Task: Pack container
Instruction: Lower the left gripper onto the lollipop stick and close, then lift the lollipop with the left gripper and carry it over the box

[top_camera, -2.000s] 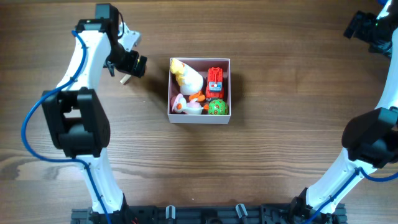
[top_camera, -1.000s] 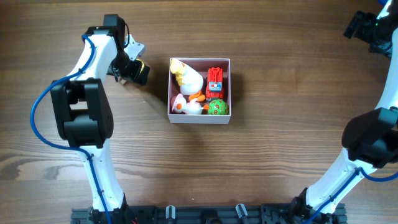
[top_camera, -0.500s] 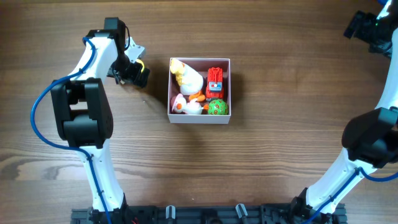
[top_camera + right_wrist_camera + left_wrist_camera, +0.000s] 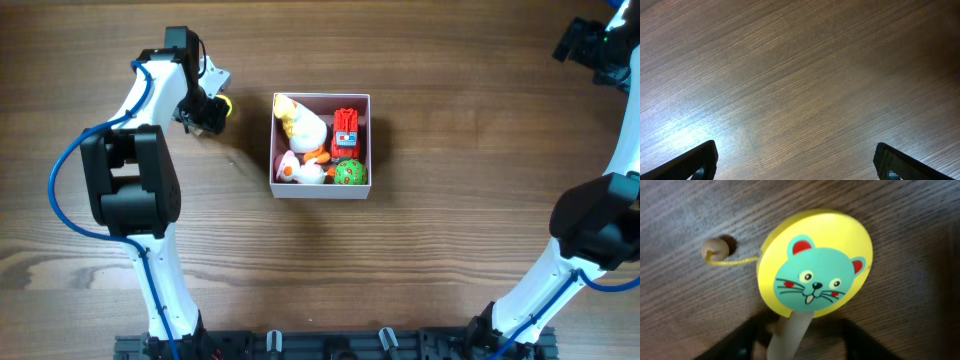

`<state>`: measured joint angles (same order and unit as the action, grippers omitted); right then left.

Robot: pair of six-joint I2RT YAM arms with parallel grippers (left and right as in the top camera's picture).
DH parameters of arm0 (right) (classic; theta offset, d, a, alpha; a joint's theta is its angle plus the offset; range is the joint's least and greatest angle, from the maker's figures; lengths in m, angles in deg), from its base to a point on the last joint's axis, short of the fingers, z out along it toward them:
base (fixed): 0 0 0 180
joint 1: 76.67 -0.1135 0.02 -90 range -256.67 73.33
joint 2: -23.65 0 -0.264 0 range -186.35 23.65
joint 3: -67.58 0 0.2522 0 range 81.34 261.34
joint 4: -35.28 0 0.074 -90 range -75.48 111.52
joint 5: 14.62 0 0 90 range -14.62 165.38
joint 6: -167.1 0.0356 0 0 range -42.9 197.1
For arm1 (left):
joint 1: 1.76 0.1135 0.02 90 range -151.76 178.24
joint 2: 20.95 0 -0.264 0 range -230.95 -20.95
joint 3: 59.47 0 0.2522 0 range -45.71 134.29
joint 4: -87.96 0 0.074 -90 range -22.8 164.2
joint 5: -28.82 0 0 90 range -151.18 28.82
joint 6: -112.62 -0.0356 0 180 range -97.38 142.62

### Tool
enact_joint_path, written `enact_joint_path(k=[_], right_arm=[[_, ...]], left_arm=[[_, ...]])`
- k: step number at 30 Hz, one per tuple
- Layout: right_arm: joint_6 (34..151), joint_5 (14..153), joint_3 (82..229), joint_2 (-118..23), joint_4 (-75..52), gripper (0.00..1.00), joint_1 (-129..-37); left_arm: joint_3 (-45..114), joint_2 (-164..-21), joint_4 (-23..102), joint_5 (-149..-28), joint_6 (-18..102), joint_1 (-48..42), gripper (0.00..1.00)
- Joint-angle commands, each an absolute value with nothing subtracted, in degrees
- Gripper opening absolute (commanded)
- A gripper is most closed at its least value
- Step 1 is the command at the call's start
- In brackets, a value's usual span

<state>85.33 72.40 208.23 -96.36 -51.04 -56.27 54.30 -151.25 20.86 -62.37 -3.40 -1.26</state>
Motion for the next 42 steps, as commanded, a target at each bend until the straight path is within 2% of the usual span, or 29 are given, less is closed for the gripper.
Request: enact_joint_path(k=[1,6,14,16,20,31,38,42], right_arm=[[84.7,72.9,208.3,-96.6,-50.9,1.00,-56.5],[84.7,72.9,208.3,-96.6,-50.9,1.00,-56.5],[84.7,72.9,208.3,-96.6,-50.9,1.00,-56.5],[84.8,72.9,208.3,-96.6,-50.9,1.00,-56.5],[84.8,72.9,208.3,-96.6,-50.9,1.00,-56.5],[84.8,72.9,208.3,-96.6,-50.9,1.00,-56.5],[84.7,72.9,208.3,-96.6,-50.9,1.00,-56.5],[84.7,72.9,208.3,-96.6,-50.9,1.00,-56.5]], left_arm=[[53.1,-152.0,21.6,-62.0,-4.0,-1.0,0.38],[53.1,-152.0,21.5,-61.7,-3.9,-1.0,0.36],[53.2,-151.6,21.4,-61.7,-1.3,-1.2,0.18],[53.2,-151.4,21.1,-61.7,-0.7,-1.2,0.18],[53.2,-151.4,20.6,-61.7,-0.7,-1.2,0.07],[58.8,-147.8,20.7,-61.7,3.9,-3.0,0.06],[67.3,-140.5,20.7,-61.8,3.8,-7.9,0.14],[68.0,-135.9,20.5,-61.8,3.8,-12.8,0.15]])
